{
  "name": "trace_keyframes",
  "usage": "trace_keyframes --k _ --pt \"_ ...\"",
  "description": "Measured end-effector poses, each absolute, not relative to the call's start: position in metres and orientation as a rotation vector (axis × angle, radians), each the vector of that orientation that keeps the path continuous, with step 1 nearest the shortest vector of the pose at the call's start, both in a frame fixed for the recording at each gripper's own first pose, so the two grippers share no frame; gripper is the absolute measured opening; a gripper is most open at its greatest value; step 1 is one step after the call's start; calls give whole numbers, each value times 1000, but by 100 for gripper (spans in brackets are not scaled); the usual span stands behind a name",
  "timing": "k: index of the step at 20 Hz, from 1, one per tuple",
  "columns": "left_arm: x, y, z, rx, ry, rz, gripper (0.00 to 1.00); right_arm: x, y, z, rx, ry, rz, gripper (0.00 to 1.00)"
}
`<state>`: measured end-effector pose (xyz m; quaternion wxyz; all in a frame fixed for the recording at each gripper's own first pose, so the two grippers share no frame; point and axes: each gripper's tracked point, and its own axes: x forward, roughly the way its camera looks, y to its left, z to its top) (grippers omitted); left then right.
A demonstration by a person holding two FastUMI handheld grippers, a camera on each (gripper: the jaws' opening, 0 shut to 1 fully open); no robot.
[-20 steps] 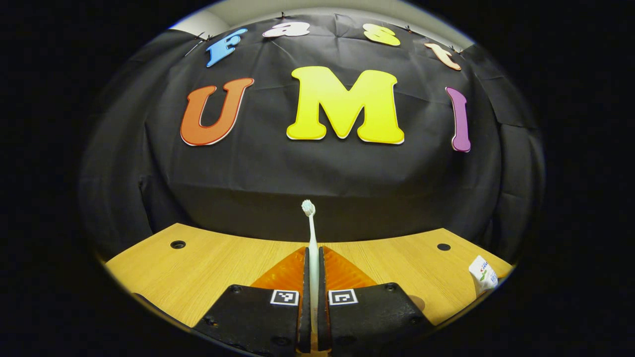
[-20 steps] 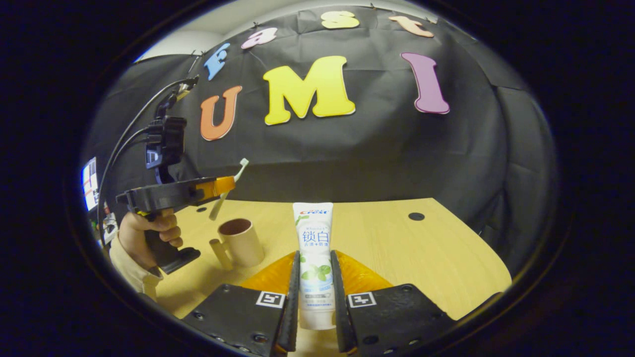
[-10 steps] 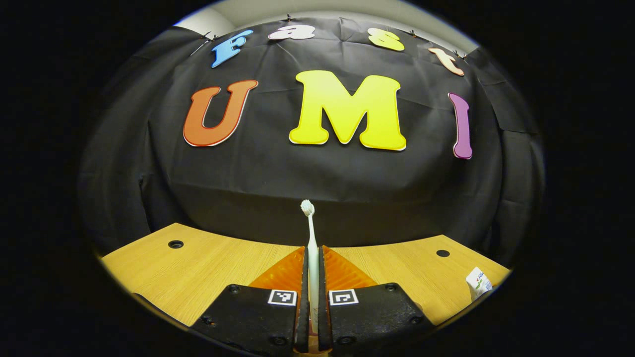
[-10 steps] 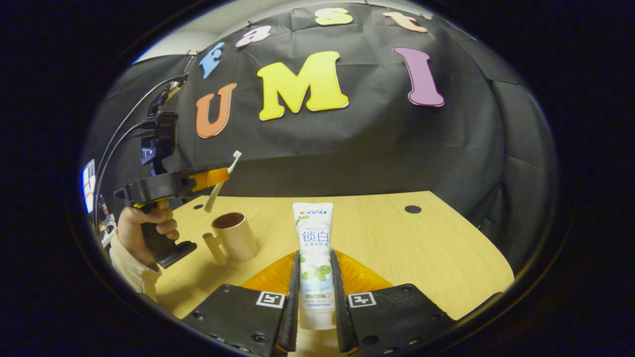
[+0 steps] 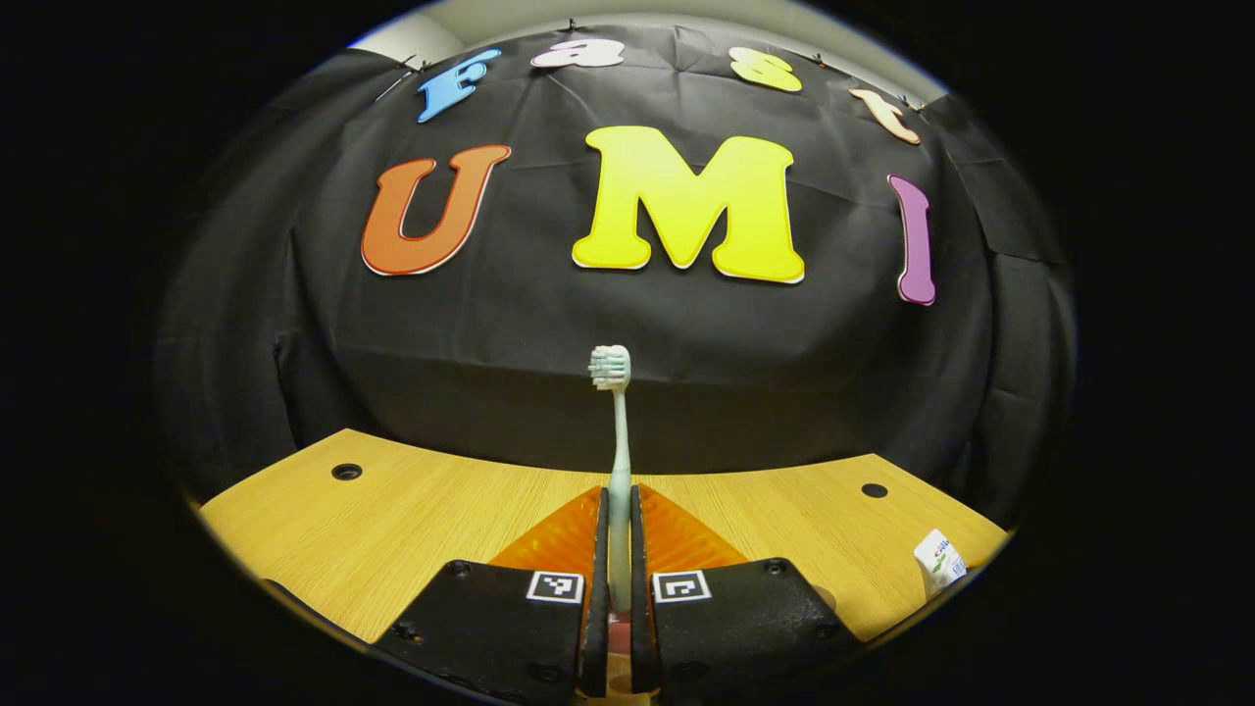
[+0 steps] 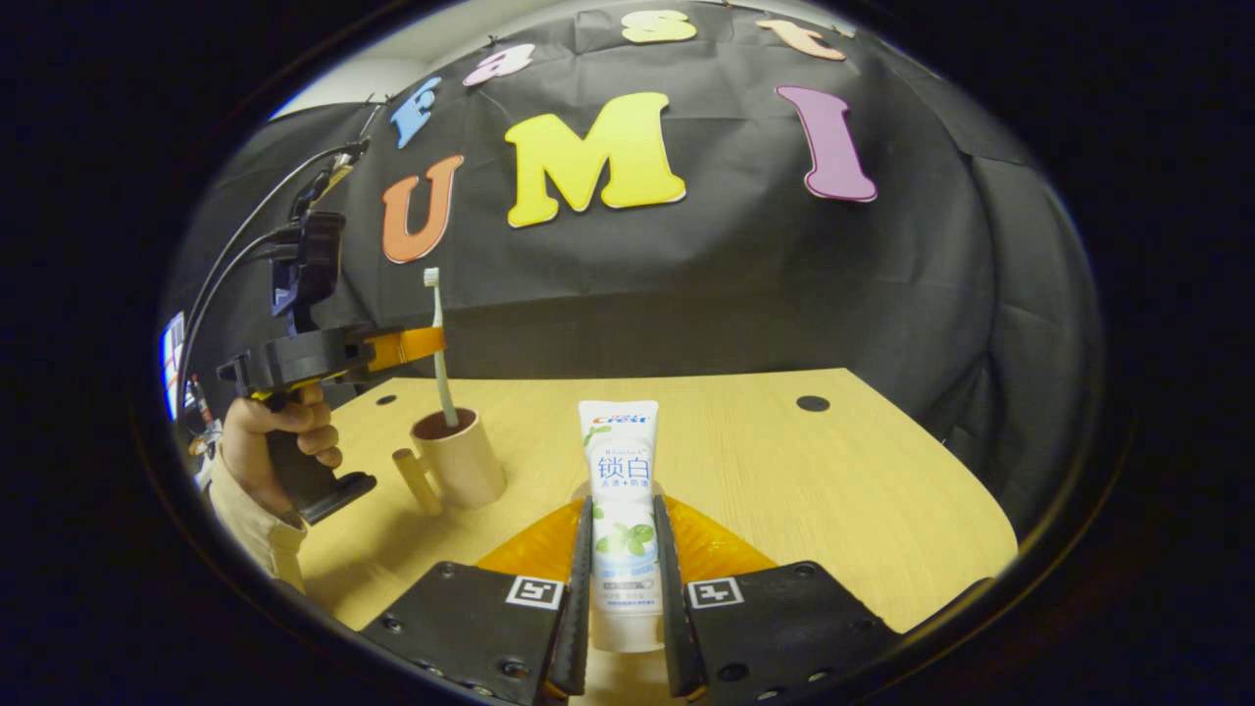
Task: Put the toothbrush and toothpaste on the desktop into the cup, then pick up the cup and place it on the coaster on the desktop.
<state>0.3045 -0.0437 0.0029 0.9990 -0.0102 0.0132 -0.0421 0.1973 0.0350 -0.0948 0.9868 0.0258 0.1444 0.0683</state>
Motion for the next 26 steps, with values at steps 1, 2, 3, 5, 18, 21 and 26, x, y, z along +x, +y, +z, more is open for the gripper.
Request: trace_keyframes --k 1,2,3,5,18,21,26 --pt "305 -43 3 -20 28 -83 12 197 35 -96 54 294 136 31" --pt "304 -43 3 -19 31 -84 11 197 35 -97 54 296 135 31" --pt "305 -44 1 -22 36 -89 11 197 34 -96 54 295 133 31" --pt "302 -45 -1 -42 51 -103 14 196 34 -94 55 290 125 34" --pt "271 17 -11 0 49 -93 98 207 98 -58 77 200 169 31" --pt "267 46 -20 30 40 -85 99 219 133 -48 105 169 209 31" --pt "264 93 -25 90 54 13 98 250 188 -30 94 137 260 31"
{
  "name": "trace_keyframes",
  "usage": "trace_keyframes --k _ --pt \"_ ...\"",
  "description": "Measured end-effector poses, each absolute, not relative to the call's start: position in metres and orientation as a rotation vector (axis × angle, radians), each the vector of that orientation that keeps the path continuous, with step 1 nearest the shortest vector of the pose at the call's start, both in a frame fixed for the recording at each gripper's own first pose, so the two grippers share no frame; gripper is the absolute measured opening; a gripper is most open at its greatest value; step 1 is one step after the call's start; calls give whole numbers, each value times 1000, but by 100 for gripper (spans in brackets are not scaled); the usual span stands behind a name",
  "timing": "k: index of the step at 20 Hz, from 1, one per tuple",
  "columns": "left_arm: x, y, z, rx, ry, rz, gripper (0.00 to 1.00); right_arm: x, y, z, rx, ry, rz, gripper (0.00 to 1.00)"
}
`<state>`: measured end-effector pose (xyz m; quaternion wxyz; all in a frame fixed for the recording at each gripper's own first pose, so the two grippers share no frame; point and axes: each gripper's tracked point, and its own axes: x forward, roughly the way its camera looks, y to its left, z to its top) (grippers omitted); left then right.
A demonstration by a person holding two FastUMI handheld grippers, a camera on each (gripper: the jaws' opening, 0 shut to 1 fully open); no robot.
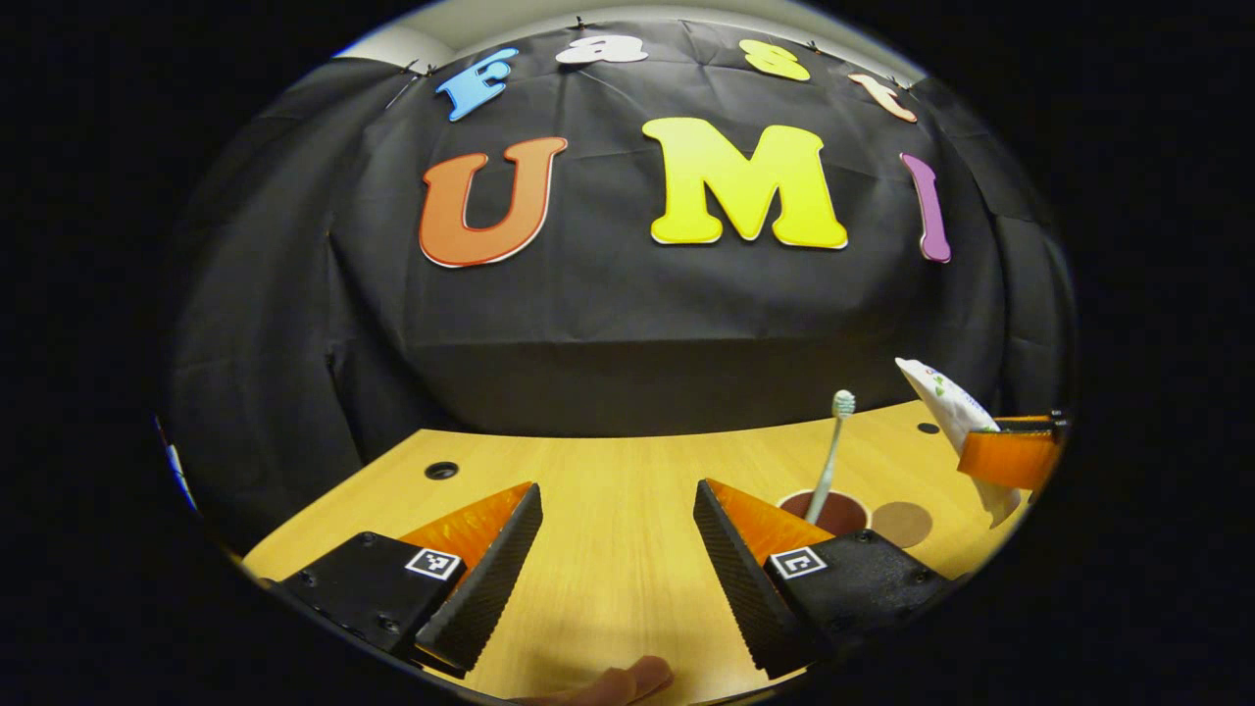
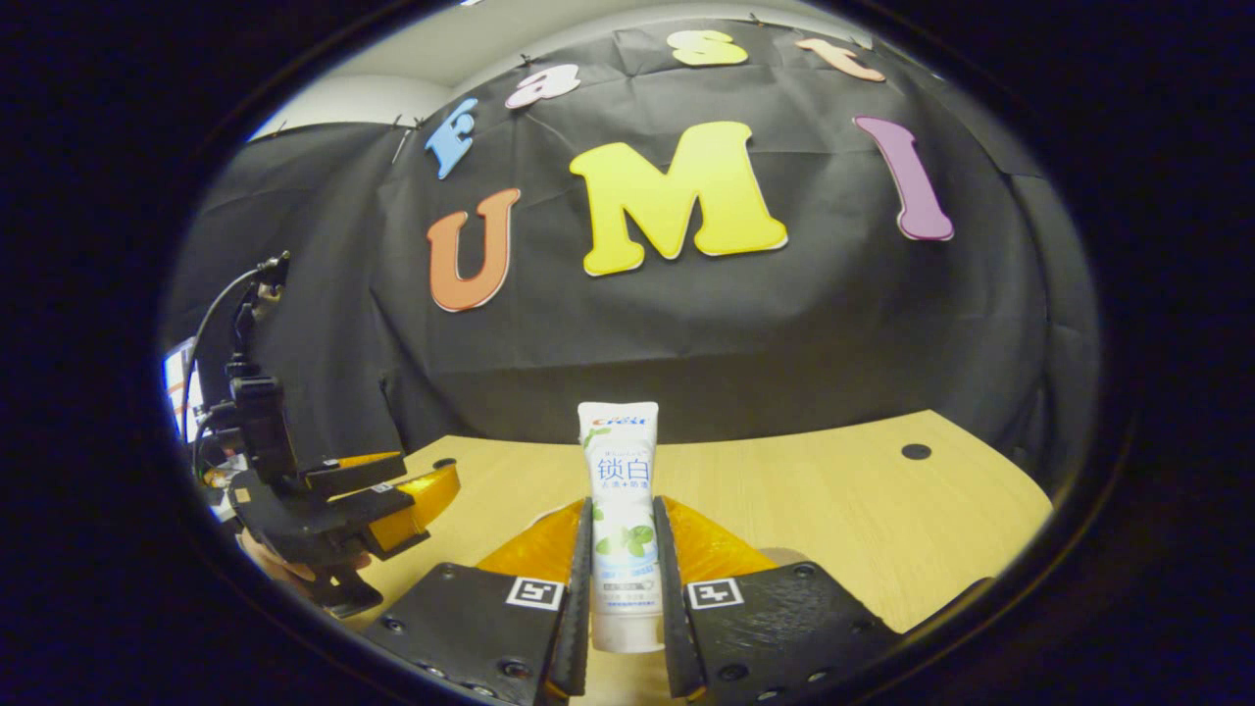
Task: Put the toothbrush and toothpaste on the desktop into the cup, then pick up the cup and place it on the coaster on the desktop.
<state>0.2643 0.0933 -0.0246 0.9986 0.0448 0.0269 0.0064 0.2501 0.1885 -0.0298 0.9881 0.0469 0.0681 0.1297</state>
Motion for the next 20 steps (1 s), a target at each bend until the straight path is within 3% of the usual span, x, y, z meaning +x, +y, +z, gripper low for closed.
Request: trace_keyframes --k 8,20 --pt "263 109 -22 59 63 45 98 290 239 13 126 45 309 31" --pt "262 116 -17 19 43 54 98 301 248 -7 111 73 318 34"
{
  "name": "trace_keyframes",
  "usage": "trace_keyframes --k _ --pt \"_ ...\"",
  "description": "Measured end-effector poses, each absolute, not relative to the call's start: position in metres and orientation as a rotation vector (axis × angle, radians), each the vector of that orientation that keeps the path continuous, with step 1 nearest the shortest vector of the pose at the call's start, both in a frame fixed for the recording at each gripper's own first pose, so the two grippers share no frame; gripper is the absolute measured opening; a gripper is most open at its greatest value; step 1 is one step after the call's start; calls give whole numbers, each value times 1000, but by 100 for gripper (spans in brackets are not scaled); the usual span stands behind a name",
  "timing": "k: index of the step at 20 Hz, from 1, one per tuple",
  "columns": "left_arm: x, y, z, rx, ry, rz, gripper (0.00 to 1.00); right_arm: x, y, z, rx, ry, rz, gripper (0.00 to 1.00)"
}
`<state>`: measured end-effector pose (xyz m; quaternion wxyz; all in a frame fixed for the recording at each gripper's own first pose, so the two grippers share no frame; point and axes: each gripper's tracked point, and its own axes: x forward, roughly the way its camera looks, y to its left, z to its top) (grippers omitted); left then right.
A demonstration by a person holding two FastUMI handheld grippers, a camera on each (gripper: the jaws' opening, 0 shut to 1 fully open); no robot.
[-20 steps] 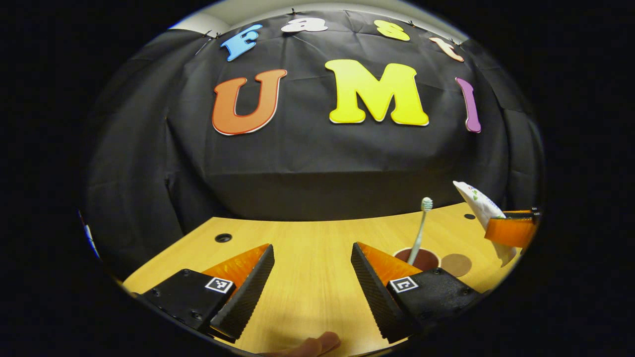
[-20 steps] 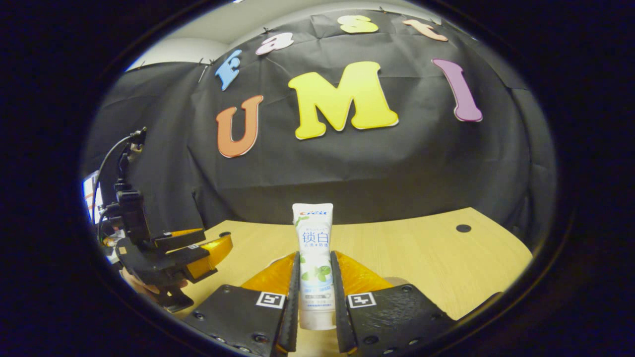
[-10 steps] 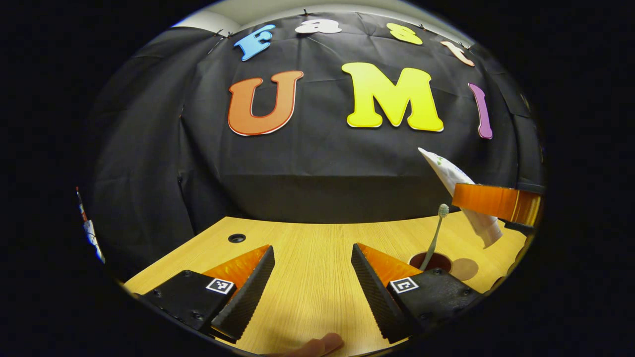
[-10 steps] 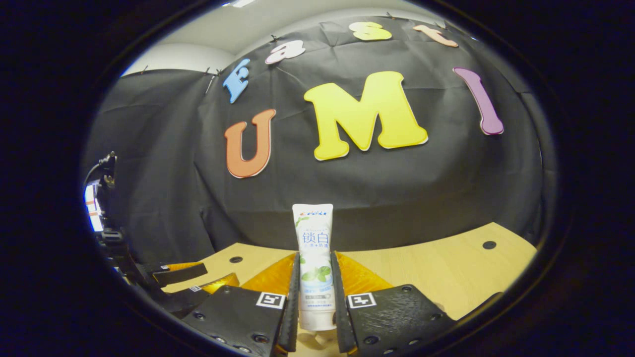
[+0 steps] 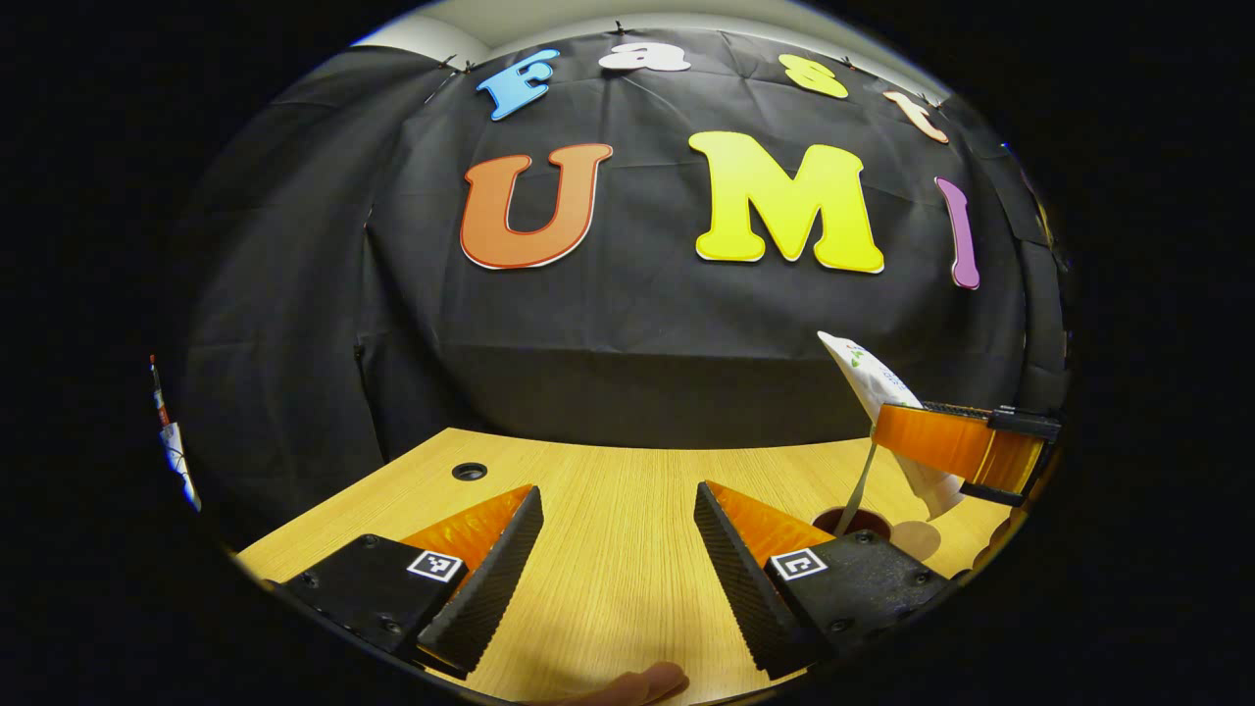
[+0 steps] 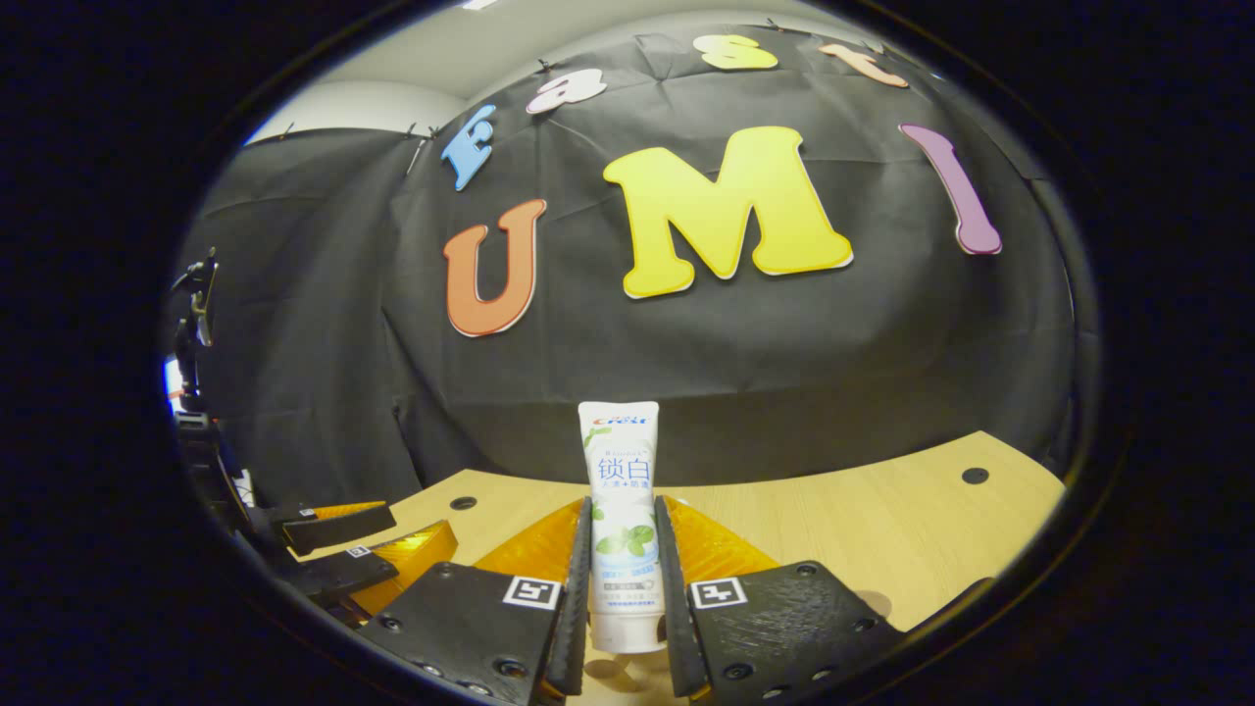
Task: Put the toothbrush and toothpaste on the desktop into the cup, then pick up the cup and place it on the coaster on the desktop.
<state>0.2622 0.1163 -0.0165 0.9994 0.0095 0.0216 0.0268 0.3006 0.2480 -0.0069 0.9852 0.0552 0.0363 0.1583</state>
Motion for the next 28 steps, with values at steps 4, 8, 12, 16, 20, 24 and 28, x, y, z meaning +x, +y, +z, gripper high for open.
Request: trace_keyframes --k 4,8,12,16,20,24,28 --pt "263 117 -17 19 43 54 98 297 250 -12 104 87 325 34" --pt "265 117 -18 20 48 55 98 292 251 -16 107 97 330 35" --pt "263 118 -19 20 51 56 98 288 252 -17 104 102 337 38" --pt "264 114 -21 8 57 43 98 279 246 -4 125 75 342 39" --pt "266 112 -27 6 79 40 98 264 237 5 112 54 344 48" --pt "266 104 -25 -28 67 30 98 243 218 15 107 40 332 58" --pt "265 82 -30 -52 77 -7 99 216 181 28 67 -6 276 64"
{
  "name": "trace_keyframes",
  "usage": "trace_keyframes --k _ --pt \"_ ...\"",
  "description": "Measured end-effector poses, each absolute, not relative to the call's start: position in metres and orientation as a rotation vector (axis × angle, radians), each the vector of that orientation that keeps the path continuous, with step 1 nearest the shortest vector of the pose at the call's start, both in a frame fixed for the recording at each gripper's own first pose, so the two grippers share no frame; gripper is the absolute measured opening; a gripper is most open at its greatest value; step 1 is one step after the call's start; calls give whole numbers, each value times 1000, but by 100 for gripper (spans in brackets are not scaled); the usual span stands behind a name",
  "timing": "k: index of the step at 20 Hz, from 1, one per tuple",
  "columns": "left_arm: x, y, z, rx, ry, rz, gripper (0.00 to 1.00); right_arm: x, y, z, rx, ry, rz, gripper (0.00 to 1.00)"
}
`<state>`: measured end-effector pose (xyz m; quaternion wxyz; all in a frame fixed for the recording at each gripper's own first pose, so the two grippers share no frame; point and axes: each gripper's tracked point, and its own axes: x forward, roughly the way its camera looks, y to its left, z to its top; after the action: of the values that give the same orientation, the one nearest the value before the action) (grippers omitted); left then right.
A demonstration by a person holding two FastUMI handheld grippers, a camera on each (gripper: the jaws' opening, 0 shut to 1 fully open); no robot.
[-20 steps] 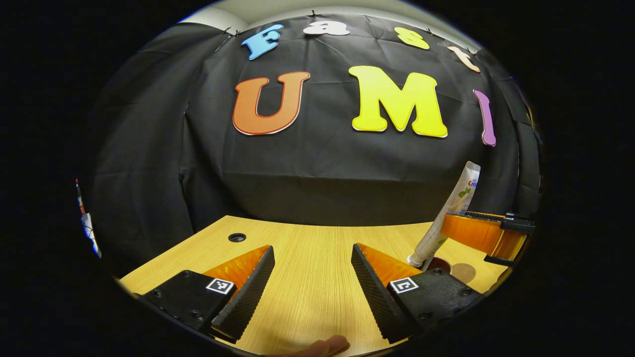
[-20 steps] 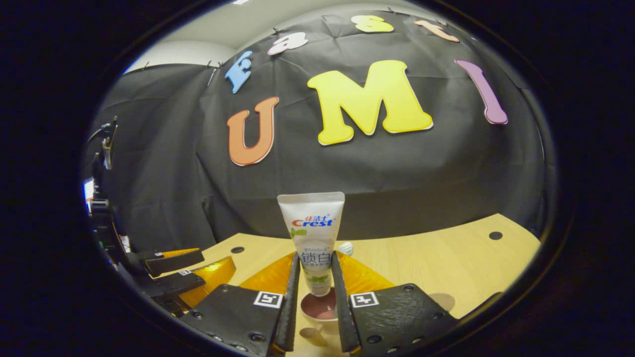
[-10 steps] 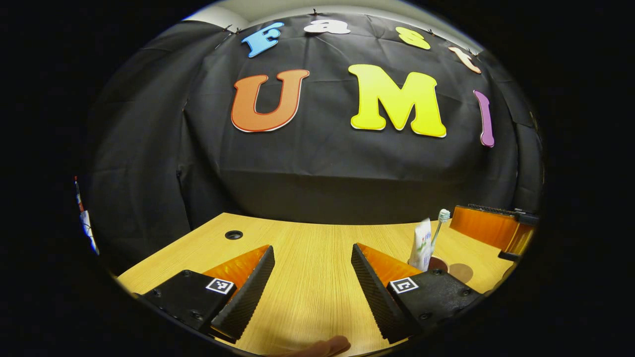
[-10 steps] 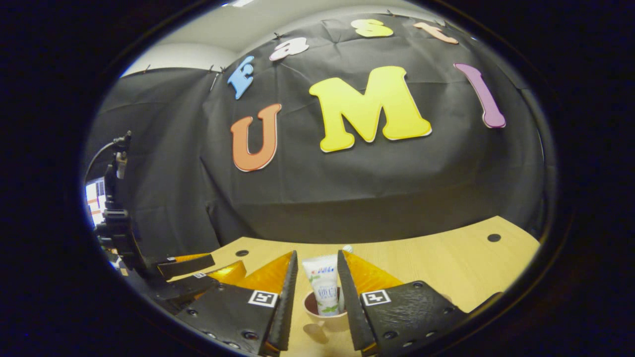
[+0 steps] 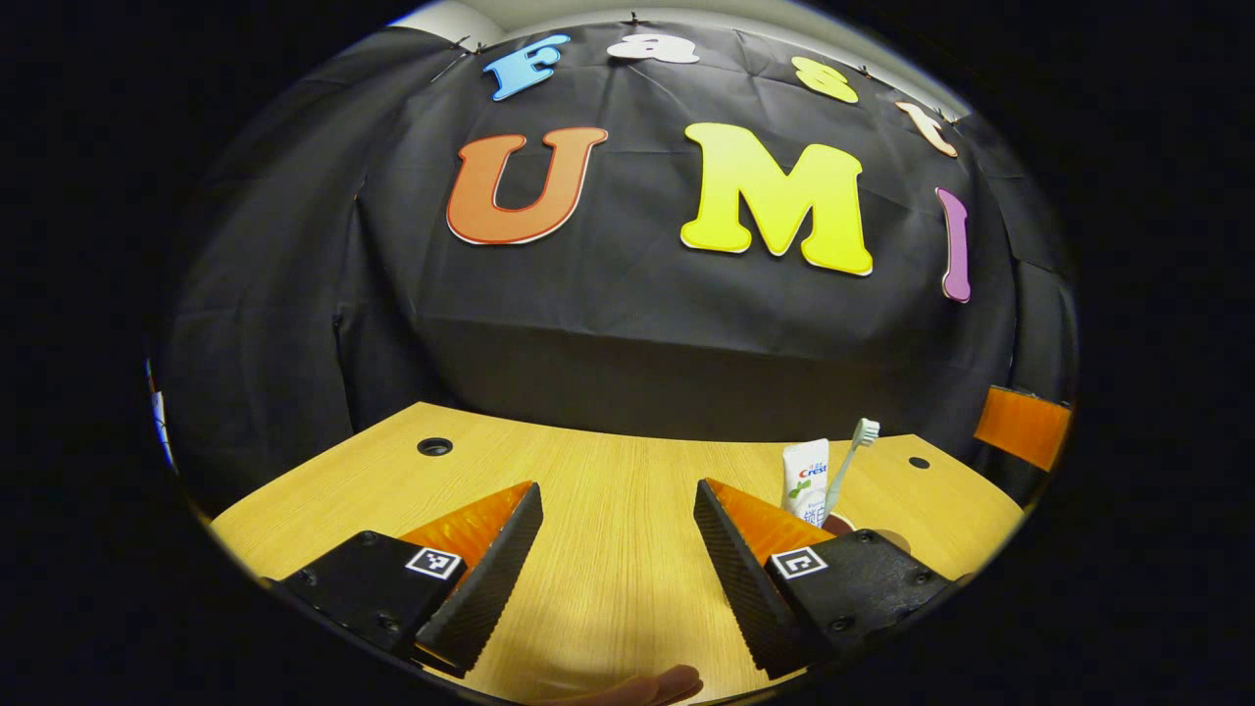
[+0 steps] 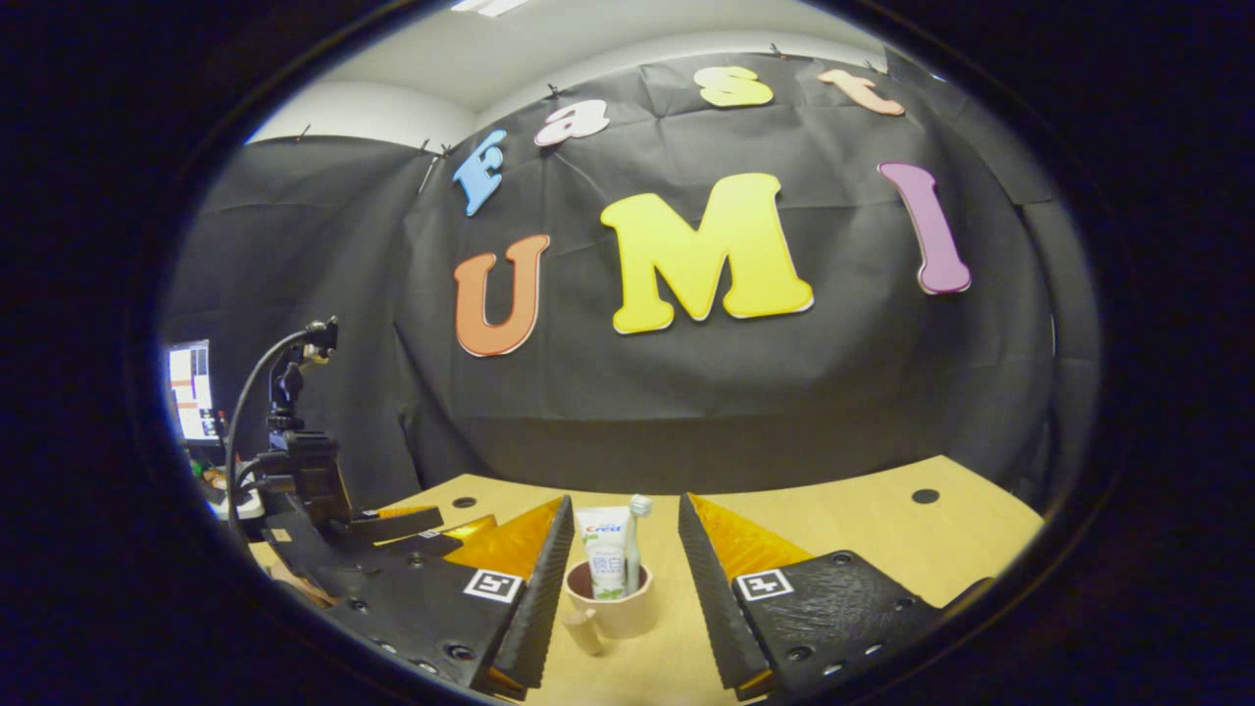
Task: Put the toothbrush and toothpaste on the desktop into the cup, then pick up the cup and place it on the coaster on the desktop.
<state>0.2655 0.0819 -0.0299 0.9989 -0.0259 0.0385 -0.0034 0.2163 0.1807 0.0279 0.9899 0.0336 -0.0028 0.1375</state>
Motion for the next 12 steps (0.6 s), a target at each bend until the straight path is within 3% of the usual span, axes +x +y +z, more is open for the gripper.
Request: trace_keyframes --k 3,9,12 --pt "262 64 -29 -49 84 -20 100 188 149 36 23 -51 217 65" --pt "246 12 -27 -90 89 -101 98 129 108 38 -64 -112 148 79" --pt "239 -4 -30 -34 117 -116 98 111 99 40 -85 -128 144 81"
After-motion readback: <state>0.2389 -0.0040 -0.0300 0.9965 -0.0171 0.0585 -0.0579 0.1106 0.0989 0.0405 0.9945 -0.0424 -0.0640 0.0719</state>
